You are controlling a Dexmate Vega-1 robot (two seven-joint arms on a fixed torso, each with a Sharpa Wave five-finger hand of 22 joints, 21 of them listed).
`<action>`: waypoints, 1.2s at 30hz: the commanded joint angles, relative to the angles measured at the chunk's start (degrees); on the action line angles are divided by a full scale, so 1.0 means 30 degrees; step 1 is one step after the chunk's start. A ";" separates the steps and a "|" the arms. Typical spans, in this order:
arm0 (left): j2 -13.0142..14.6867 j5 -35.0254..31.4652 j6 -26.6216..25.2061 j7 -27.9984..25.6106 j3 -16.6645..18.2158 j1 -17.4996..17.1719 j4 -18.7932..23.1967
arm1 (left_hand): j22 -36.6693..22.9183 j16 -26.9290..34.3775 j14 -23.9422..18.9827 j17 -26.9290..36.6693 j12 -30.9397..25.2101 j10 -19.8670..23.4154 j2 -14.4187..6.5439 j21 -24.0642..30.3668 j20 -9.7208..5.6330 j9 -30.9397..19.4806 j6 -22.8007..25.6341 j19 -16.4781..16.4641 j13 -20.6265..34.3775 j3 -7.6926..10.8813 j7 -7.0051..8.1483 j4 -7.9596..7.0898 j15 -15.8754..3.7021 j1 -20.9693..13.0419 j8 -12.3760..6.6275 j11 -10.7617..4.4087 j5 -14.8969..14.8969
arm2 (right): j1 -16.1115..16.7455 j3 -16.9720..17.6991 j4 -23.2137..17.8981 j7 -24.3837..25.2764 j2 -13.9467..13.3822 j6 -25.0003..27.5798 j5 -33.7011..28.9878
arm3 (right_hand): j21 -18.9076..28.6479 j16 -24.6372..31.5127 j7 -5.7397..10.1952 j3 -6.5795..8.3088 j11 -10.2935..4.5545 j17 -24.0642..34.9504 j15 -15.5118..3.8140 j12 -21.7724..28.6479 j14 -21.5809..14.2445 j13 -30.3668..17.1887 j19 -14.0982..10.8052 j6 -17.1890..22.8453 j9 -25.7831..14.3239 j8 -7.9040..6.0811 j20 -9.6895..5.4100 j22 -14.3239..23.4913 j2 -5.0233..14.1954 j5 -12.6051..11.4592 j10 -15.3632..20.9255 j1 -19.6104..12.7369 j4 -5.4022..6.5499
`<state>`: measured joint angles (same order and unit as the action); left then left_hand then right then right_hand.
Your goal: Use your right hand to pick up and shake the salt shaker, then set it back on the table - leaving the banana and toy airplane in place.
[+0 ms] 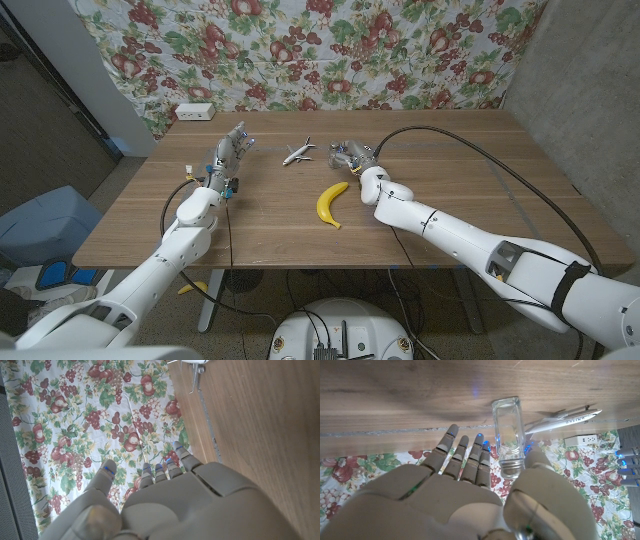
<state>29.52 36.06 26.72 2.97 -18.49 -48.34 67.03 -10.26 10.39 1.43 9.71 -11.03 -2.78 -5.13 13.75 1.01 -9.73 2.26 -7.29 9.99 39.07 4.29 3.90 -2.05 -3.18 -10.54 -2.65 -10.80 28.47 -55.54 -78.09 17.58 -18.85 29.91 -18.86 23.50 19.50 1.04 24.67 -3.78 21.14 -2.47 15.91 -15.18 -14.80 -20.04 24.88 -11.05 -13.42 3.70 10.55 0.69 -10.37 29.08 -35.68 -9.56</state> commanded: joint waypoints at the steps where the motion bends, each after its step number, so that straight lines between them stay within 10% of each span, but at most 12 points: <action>1: 0.0095 -0.0037 -0.0106 -0.0164 0.0063 -0.0198 0.0281 | -0.0043 -0.0037 -0.0083 0.0059 0.0016 0.0082 -0.0630 -0.0043 -0.0016 -0.0072 0.0015 -0.0152 0.0079 0.0039 0.0048 0.0137 -0.0365 0.0233 0.0053 -0.0075 0.0018 | -0.0315 -0.0467 0.0759 0.0331 0.0425 0.0185 -0.0251 | -0.0037 0.0233 0.0121 -0.0062 -0.0163 0.0080 -0.0943 0.0271 -0.0347 -0.0205 -0.0133 0.0378 -0.0109 -0.0194 -0.0013 0.0045 0.0072 0.0036 0.0448 -0.0459 -0.0045; 16: 0.0128 0.0021 -0.0122 -0.0181 0.0131 -0.0269 0.0320 | -0.0045 -0.0048 -0.0043 0.0062 0.0021 0.0065 -0.0629 -0.0104 0.0006 -0.0072 -0.0017 -0.0152 0.0079 0.0050 0.0054 0.0154 -0.0367 0.0254 0.0063 -0.0079 0.0021 | -0.0446 -0.0636 0.1542 0.0877 0.0642 -0.0628 -0.0330 | -0.0177 0.1619 0.1063 -0.0172 -0.1306 0.0648 -0.2408 0.1347 -0.2211 -0.1451 -0.0459 0.1463 -0.0134 -0.0514 -0.0506 0.0043 0.0636 -0.0021 0.2324 -0.2357 -0.0056; 28: 0.0126 0.0024 -0.0179 -0.0139 0.0114 -0.0195 0.0231 | -0.0047 -0.0052 -0.0029 0.0058 0.0019 0.0064 -0.0617 -0.0156 0.0003 -0.0072 -0.0042 -0.0150 0.0079 0.0058 0.0079 0.0185 -0.0363 0.0262 0.0068 -0.0109 0.0025 | -0.0186 -0.0319 0.1865 0.1774 0.0712 -0.1740 -0.0227 | -0.0296 0.4566 0.1450 -0.1302 -0.2192 0.3475 -0.3155 0.4611 -0.3950 -0.4408 -0.0602 0.5744 -0.0317 -0.1614 -0.1081 0.0105 0.1563 -0.0083 0.5923 -0.4083 0.0043; 32: 0.0128 0.0018 -0.0166 -0.0111 0.0110 -0.0166 0.0203 | -0.0048 -0.0055 -0.0018 0.0057 0.0024 0.0048 -0.0622 -0.0166 -0.0002 -0.0072 -0.0051 -0.0155 0.0079 0.0064 0.0070 0.0192 -0.0369 0.0261 0.0070 -0.0083 0.0025 | -0.0423 -0.0394 0.1567 0.0635 0.0658 -0.0860 -0.0043 | -0.0496 0.4334 0.0898 -0.2478 -0.0869 0.4146 -0.2359 0.2938 -0.2259 -0.4663 -0.0081 0.3002 -0.0325 -0.0304 -0.0362 0.0154 0.0675 -0.0102 0.1983 -0.2862 0.0429; 36: 0.0104 0.0024 -0.0116 -0.0073 0.0114 -0.0116 0.0134 | -0.0048 -0.0049 -0.0034 0.0054 0.0020 0.0057 -0.0634 -0.0175 0.0011 -0.0072 -0.0051 -0.0178 0.0079 0.0076 0.0062 0.0203 -0.0368 0.0255 0.0067 -0.0075 0.0023 | -0.0641 -0.0607 0.1503 0.0066 0.0692 -0.0110 -0.0109 | -0.0657 0.3922 0.0640 -0.2935 -0.0310 0.3886 -0.1867 0.2082 -0.1671 -0.4390 0.0243 0.1990 -0.0323 0.0107 -0.0017 0.0146 0.0212 -0.0064 0.0700 -0.2289 0.0518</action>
<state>29.90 36.05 26.27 2.52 -18.15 -49.04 67.84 -10.25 10.39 1.43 9.71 -11.03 -2.78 -5.28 13.32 1.01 -9.73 2.26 -7.29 9.99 39.06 4.30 4.22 -2.05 -3.03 -10.54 -2.65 -10.80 27.57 -56.82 -73.09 21.51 -16.87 26.23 -19.67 21.73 31.70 3.37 16.45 -5.63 33.02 -2.58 23.47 -21.03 -28.27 -19.46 32.62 -12.05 -13.78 3.02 10.81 2.46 -10.63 33.25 -43.92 -8.13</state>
